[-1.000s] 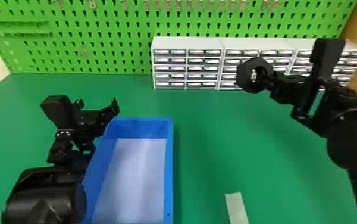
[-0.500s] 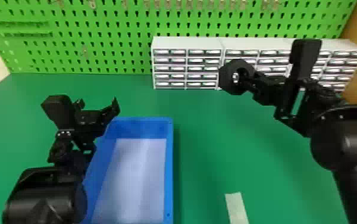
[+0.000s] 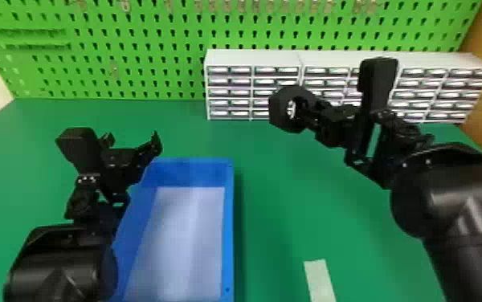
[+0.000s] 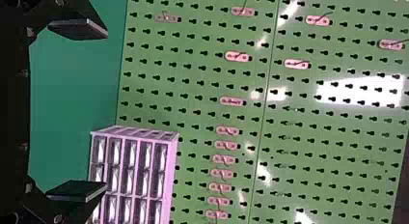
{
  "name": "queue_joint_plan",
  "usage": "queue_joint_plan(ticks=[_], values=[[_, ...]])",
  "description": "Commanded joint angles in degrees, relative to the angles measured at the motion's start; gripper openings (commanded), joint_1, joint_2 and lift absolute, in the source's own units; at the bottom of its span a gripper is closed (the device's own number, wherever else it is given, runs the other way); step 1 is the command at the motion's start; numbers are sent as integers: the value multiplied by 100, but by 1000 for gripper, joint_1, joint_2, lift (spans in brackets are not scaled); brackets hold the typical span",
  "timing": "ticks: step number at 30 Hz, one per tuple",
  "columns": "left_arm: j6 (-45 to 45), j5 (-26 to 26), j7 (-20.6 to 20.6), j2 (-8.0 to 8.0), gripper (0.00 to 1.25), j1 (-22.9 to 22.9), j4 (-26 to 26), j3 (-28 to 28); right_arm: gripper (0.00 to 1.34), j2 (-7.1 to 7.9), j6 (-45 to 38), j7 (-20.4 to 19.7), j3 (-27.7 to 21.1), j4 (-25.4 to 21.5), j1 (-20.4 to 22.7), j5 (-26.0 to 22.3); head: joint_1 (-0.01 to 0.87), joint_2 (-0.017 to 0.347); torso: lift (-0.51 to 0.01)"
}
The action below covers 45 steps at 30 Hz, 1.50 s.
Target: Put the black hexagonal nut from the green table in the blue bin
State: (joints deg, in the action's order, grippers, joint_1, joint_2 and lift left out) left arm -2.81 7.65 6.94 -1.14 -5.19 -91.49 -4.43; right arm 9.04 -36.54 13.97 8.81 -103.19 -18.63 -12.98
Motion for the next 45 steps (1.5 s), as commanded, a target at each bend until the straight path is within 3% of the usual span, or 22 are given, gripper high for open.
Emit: queue_joint_plan(ticks=[1, 7, 45], values=[[0, 0, 0, 0, 1075, 0, 0, -6, 252, -61, 130, 62, 121, 54, 0, 103, 686, 51, -97], [0, 0, 0, 0, 1074, -9, 0, -6, 245, -210, 156, 300, 165, 106, 0, 357, 686, 51, -97], [0, 9, 0, 0, 1075, -26, 0, -32, 242, -61, -169, 651, 1422, 853, -431, -275, 686, 51, -97]])
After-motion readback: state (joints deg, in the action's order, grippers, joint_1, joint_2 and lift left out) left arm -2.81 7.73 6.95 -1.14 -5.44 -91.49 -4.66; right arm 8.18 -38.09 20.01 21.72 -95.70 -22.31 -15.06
